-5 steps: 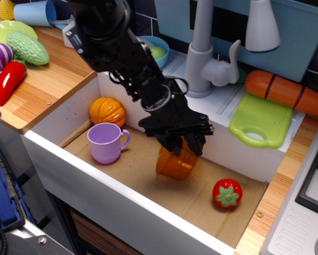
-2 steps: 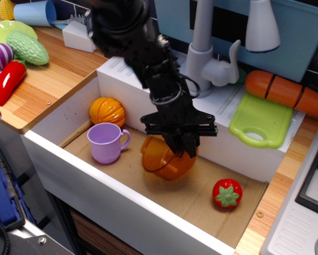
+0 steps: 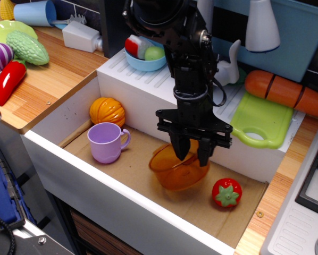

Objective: Flip orange pot upright in sink

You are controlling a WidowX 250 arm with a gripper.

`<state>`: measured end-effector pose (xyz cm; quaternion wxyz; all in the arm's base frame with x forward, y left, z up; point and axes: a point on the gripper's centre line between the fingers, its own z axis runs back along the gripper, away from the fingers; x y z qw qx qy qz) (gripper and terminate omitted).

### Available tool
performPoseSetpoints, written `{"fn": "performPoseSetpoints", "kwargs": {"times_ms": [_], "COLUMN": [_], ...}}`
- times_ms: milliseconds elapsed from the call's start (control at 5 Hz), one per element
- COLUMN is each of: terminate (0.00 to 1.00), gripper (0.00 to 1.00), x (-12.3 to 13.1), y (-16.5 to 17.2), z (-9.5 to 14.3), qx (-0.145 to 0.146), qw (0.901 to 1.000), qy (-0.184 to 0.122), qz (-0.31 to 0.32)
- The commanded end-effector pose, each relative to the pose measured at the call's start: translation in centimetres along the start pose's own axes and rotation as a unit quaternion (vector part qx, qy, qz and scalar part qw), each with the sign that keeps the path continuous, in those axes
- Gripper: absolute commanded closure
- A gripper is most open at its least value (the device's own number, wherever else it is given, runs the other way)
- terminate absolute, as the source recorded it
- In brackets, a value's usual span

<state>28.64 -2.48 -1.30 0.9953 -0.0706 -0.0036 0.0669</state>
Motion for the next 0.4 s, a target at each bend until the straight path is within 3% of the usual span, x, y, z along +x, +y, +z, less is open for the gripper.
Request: {"fn": "performPoseSetpoints", "kwargs": {"times_ms": [0,200], "terminate": [0.0,1.0], "gripper": [0.0,0.0], "x": [0.74,0.74], "y": [-0.04,-0.04], "z": [1.36,1.36], "qx": [-0.003,-0.003], "qw": [0.9997,0.9997], "qy": [-0.025,-0.025], "qz": [-0.001,-0.001]}}
